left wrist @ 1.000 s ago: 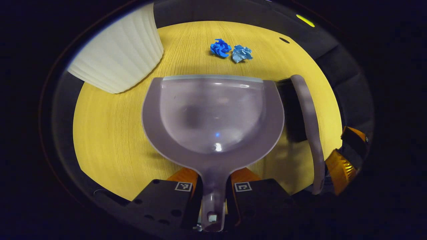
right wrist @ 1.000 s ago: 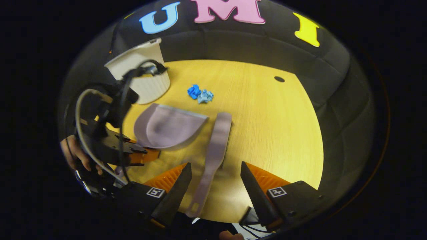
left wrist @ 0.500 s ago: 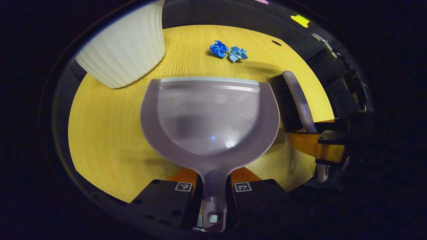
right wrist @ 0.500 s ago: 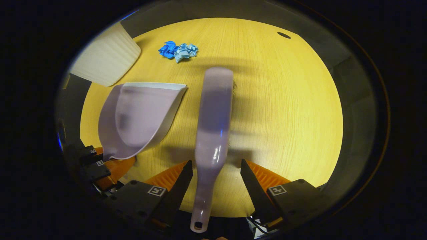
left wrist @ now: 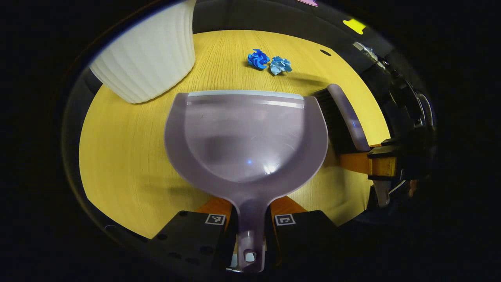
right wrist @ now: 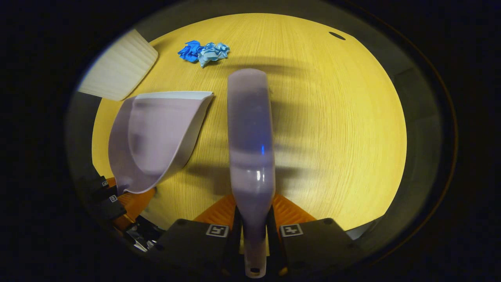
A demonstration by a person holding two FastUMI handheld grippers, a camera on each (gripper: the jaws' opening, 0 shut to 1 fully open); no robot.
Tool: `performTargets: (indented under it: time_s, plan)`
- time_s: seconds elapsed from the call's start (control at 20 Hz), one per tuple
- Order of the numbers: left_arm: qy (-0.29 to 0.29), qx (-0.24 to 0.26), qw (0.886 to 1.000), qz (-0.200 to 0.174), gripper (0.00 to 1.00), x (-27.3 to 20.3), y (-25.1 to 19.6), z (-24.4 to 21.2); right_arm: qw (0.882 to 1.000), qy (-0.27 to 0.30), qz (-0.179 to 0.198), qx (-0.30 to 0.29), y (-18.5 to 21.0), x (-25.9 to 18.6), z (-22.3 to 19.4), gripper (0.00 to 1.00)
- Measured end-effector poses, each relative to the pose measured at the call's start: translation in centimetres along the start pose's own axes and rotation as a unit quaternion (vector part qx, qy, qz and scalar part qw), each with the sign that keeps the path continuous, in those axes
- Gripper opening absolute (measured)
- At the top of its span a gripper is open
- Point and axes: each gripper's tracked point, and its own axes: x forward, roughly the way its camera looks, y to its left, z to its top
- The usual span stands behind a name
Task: Pick up the small broom and dustpan from the desktop, sweep the trash into the dustpan with the broom, and then empty the trash into the garbage bin.
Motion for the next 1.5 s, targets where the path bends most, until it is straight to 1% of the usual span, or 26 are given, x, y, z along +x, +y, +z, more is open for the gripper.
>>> performTargets:
  time_s: [0.05, 0.15, 0.3, 0.35, 0.45, 0.5, 0.55, 0.6, 0.65, 0.7, 0.75, 0.85, 0.9, 0.95, 1.0, 1.1, 1.15, 1.2, 1.25, 1.5]
  plan:
    - [0.001, 0.001, 1.0, 0.0, 0.3, 0.0, 0.0, 0.0, 1.0, -0.001, 0.007, -0.005, 0.0, -0.1, 0.4, 0.3]
    - [0.005, 0.01, 1.0, -0.001, 0.3, -0.1, 0.1, -0.1, 1.0, -0.02, 0.006, -0.014, -0.8, 0.2, 2.5, 0.3]
    - [0.014, 0.024, 1.0, -0.005, 0.29, -0.1, 0.2, -0.2, 0.996, -0.034, -0.04, -0.069, -4.8, -0.5, 7.2, 0.3]
    - [0.016, 0.024, 1.0, -0.006, 0.29, -0.2, 0.2, -0.2, 0.995, -0.043, -0.043, -0.074, -5.2, -0.7, 9.4, 0.3]
    - [0.02, 0.023, 1.0, 0.0, 0.29, -0.1, 0.3, -0.3, 0.994, -0.084, -0.032, -0.057, -4.8, -1.3, 15.0, 0.3]
    - [0.023, 0.024, 0.999, 0.005, 0.29, -0.1, 0.5, -0.5, 0.993, -0.098, -0.029, -0.063, -4.5, -1.4, 17.9, 0.3]
    - [0.027, 0.028, 0.999, 0.01, 0.29, -0.2, 0.6, -0.6, 0.99, -0.108, -0.03, -0.088, -4.1, -1.4, 20.5, 0.29]
    - [0.028, 0.031, 0.999, 0.012, 0.29, -0.2, 0.6, -0.5, 0.984, -0.119, -0.036, -0.129, -3.6, -1.2, 22.9, 0.29]
    - [0.03, 0.03, 0.999, 0.012, 0.3, -0.4, 0.6, -0.5, 0.973, -0.133, -0.052, -0.182, -3.4, -0.7, 25.1, 0.3]
    - [0.033, 0.029, 0.999, 0.011, 0.29, -0.4, 0.6, -0.4, 0.961, -0.134, -0.069, -0.233, -3.7, -1.0, 26.5, 0.29]
    - [0.034, 0.028, 0.999, 0.01, 0.29, -0.6, 0.7, -0.3, 0.955, -0.122, -0.071, -0.262, -2.9, -0.4, 27.7, 0.29]
    - [0.036, 0.022, 0.999, 0.01, 0.3, -0.7, 0.7, 0.0, 0.958, -0.087, -0.042, -0.269, -1.4, 1.7, 27.5, 0.29]
    - [0.038, 0.02, 0.999, 0.011, 0.3, -0.9, 0.8, 0.0, 0.959, -0.08, -0.035, -0.27, -0.9, 2.1, 27.3, 0.29]
    - [0.038, 0.017, 0.999, 0.011, 0.3, -0.9, 0.7, 0.0, 0.955, -0.099, -0.025, -0.278, -0.3, 2.3, 28.2, 0.29]
    - [0.037, 0.012, 0.999, 0.01, 0.3, -0.8, 0.7, 0.1, 0.953, -0.095, -0.017, -0.288, 0.0, 2.6, 27.9, 0.29]
    - [0.04, 0.005, 0.999, 0.008, 0.3, -0.6, 0.4, 0.0, 0.944, -0.086, -0.014, -0.318, 0.2, 2.6, 27.3, 0.29]
    - [0.041, 0.001, 0.999, 0.006, 0.3, -0.5, 0.3, 0.0, 0.941, -0.071, -0.016, -0.331, 0.4, 2.4, 26.3, 0.29]
    - [0.043, -0.002, 0.999, 0.004, 0.3, -0.2, 0.1, 0.1, 0.934, -0.066, -0.018, -0.352, 0.6, 2.6, 25.5, 0.29]
    - [0.045, -0.004, 0.999, 0.003, 0.3, -0.1, 0.0, 0.1, 0.923, -0.058, -0.018, -0.38, 1.0, 2.5, 24.5, 0.29]
    - [0.043, 0.002, 0.999, 0.003, 0.29, -0.2, 0.2, 0.0, 0.863, -0.007, -0.011, -0.504, 2.5, 2.2, 19.1, 0.29]
